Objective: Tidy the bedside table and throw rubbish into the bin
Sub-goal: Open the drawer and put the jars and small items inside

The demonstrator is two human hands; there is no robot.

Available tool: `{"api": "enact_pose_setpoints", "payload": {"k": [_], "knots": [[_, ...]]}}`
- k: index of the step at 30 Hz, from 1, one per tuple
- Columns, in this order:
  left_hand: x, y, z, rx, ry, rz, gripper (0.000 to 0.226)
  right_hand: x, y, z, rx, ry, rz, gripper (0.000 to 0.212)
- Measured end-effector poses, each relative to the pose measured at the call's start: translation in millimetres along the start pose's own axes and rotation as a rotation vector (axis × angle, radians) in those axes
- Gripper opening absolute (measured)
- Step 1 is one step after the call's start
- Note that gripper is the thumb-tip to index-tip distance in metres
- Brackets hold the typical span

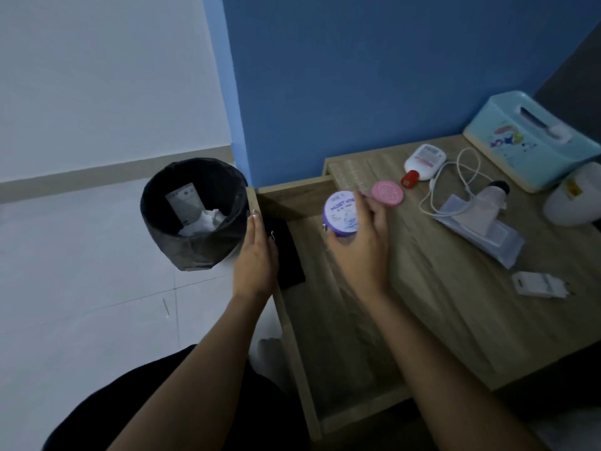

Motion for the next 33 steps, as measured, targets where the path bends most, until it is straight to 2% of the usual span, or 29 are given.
{"api": "enact_pose_setpoints", "payload": {"k": [4,7,10,13,16,18,21,26,28,30,33], "knots": [[-9,1,-5,-0.006,0.041,0.019,0.059,4,57,1,0.053,0.041,-0.198,0.082],[-14,-1,-6,-0.022,0.091,0.038,0.057,8,96,22,0.064,0.163,-0.348,0.085],[-19,-1,-7,-0.016,0.121,0.049,0.058,9,126,42,0.09,0.243,-0.411,0.082],[-21,0,-8,0.003,0.138,0.047,0.06,8,140,53,-0.006,0.302,-0.42,0.072],[-22,2,-11,0.003,0.131,0.052,0.061,4,149,59,-0.002,0.185,-0.436,0.059],[-21,4,-13,0.006,0.129,0.062,0.062,2,149,63,0.041,0.106,-0.364,0.045],[-21,6,-14,0.021,0.119,0.067,0.062,7,159,71,-0.018,0.104,-0.322,0.037],[-21,6,-14,0.021,0.116,0.058,0.061,9,171,80,0.117,0.018,-0.385,0.048],[-21,6,-13,0.015,0.117,0.061,0.06,7,166,71,0.154,0.0,-0.494,0.06],[-20,6,-13,0.009,0.118,0.058,0.06,8,163,63,0.209,0.035,-0.608,0.078],[-19,7,-16,0.008,0.107,0.055,0.06,3,149,51,0.118,0.145,-0.616,0.083]]}}
Point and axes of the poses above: each hand's wrist, its own x-axis away from the middle knuckle, its own y-axis out of the palm, z = x × y, the point moved 5 cm from there along -x, towards the middle knuckle, and after that the axes turned 2 degrees about -z, right-handed, at the moved point
